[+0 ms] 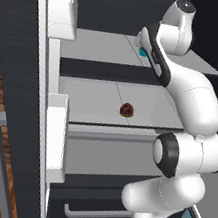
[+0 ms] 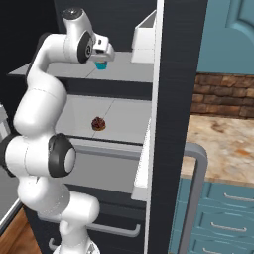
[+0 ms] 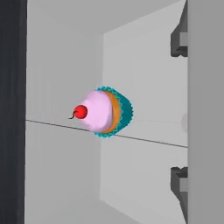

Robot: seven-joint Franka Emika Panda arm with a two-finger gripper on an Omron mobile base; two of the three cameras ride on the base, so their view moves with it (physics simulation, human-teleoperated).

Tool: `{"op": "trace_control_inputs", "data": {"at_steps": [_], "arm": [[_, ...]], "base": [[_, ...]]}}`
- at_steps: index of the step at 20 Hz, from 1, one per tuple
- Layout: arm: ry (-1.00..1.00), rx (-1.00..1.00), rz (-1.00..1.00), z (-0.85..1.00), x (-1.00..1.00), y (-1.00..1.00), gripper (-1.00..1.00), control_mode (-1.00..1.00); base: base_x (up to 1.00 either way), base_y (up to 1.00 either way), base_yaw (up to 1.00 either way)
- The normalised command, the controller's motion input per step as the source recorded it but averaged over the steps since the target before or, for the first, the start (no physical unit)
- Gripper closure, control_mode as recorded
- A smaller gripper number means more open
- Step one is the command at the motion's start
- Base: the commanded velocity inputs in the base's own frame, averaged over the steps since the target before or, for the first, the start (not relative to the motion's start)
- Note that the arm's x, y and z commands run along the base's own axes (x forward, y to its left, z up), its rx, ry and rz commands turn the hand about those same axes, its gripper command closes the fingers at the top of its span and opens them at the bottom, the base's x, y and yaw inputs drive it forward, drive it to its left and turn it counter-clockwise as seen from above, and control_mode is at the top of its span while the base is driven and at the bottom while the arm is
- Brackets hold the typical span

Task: Take the cupcake and cake from the fridge and place them on the empty tray on the dining counter.

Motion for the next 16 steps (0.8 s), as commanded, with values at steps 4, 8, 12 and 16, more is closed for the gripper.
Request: {"op": "trace_control_inputs", "data": {"at_steps": [4, 8, 12, 16], "arm": [[0.01, 0.00, 0.00, -0.06, 0.61, 0.00, -1.00, -1.00], [0.00, 0.00, 0.00, -0.02, 0.58, 0.00, -1.00, -1.00], [0.00, 0.00, 0.00, -0.06, 0.58, 0.00, -1.00, -1.00], [0.00, 0.00, 0.00, -0.04, 0.53, 0.00, -1.00, -1.00]], "base": [[0.00, 0.00, 0.00], [0.00, 0.00, 0.00], [0.00, 0.00, 0.00], [0.00, 0.00, 0.00]]}}
